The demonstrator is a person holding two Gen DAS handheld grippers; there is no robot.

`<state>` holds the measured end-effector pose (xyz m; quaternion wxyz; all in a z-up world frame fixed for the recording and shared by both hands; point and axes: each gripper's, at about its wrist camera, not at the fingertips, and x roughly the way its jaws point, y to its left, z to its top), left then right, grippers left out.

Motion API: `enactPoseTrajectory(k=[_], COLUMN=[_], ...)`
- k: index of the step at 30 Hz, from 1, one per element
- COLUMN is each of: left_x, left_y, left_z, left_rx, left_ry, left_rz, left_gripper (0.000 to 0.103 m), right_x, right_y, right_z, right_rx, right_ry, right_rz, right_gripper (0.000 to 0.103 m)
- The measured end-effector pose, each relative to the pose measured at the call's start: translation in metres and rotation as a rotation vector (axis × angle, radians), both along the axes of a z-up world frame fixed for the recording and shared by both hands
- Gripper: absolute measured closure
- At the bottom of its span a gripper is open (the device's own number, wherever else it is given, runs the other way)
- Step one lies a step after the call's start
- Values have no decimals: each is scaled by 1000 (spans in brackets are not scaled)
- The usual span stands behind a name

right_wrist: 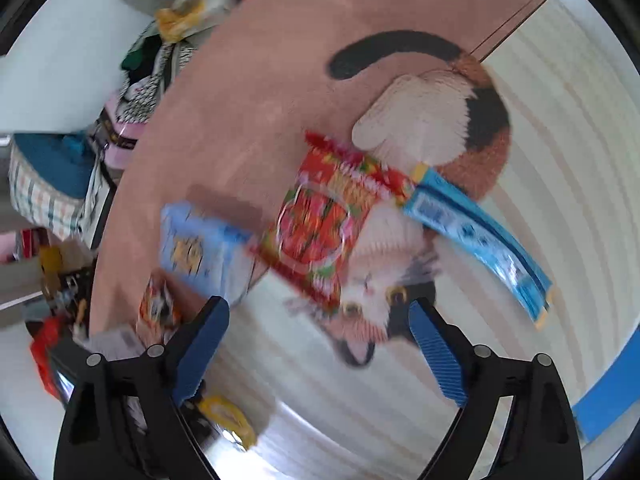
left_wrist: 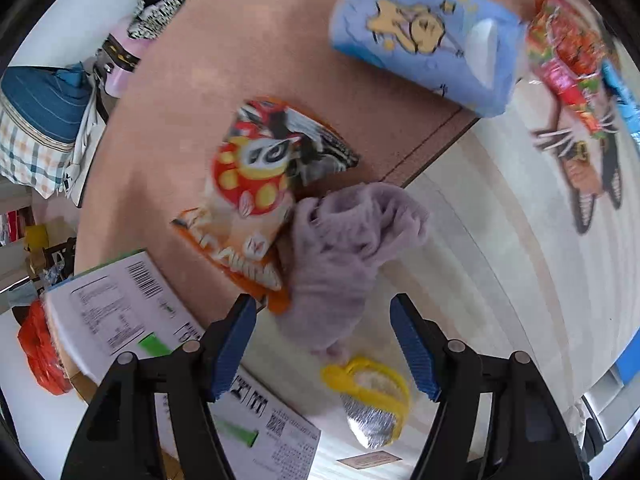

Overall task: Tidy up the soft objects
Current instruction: 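Grasp red snack bag with right tool while left tool grasps lavender cloth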

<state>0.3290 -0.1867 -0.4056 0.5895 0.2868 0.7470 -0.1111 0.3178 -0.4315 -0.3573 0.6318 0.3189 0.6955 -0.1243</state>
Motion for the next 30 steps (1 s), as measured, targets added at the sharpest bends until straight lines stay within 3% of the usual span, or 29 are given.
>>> enactPoseTrajectory(k=[2, 4, 9, 11, 13, 15, 19, 23, 25, 27, 28, 30], left_x=[3, 7, 19, 17, 12, 8, 0, -11, -15, -20, -22, -28], left_y=[2, 9, 48, 58, 59, 55, 34, 8, -1, -9, -10, -1], left_z=[-7, -10, -8, -10, -11, -12, -14, -22, -25, -25, -24, -24], left_rx=[14, -4, -175, -225, -238, -209, -178, -130, -128, -124, -139, -173], left_ry=[2, 14, 114, 152, 156, 138, 110, 105, 113, 118, 127, 146], left_rz=[31, 125, 494, 575, 572, 509, 385, 267, 241, 251, 272, 339], left_gripper=[37, 52, 54, 53, 53, 52, 51, 51, 51, 52, 62, 67], right_x=[15, 26, 47, 45, 42, 32, 5, -6, -9, -10, -9, -5], right_y=[-4, -4, 1, 6, 19, 37, 58, 61, 57, 57, 53, 53], right_z=[-18, -32, -72, -74, -73, -74, -77, -77, -79, -85, -88, -91], right_rx=[14, 11, -8, -22, -48, -63, -91, -118, -126, -113, -109, -121], right_ry=[19, 36, 135, 129, 144, 180, 238, 225, 213, 219, 219, 216], right_rz=[-16, -24, 11, 61, 175, 333, 522, 503, 472, 437, 428, 416], right_gripper=[11, 15, 36, 40, 46, 48, 49, 39, 38, 38, 39, 47])
